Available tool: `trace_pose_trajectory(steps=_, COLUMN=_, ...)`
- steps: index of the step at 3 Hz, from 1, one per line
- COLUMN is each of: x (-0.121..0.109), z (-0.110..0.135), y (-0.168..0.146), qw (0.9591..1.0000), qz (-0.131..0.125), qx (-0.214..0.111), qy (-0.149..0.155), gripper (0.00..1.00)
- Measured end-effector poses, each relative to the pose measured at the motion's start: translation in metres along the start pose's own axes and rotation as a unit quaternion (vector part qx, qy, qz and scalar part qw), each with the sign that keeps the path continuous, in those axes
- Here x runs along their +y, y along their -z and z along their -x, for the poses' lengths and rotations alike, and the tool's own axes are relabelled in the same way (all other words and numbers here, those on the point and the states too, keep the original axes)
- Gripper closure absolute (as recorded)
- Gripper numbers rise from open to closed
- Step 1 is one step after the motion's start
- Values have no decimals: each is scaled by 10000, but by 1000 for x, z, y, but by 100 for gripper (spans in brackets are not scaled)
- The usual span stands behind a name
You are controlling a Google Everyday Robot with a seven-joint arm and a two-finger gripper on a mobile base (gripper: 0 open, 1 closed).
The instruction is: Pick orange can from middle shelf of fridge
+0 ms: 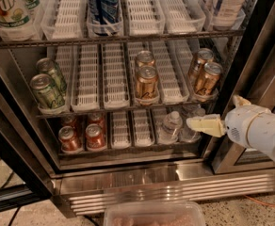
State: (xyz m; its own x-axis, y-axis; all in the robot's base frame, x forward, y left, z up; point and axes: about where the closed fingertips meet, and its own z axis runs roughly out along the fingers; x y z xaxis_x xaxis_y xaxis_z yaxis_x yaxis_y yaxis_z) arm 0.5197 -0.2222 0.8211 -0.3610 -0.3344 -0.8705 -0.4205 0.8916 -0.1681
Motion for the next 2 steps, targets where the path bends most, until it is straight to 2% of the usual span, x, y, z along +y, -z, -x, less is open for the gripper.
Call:
trace_pose_trajectory(steps=1, x=-29, z=-17, y=-5, qw=9975, qz=-455, qx=-525, qy=-164, gripper=15)
trace_pose_trajectory(steps=2, x=-42, z=-27, y=-10, qw=9916, qz=-780, qx=-1008, qy=-227, gripper=15)
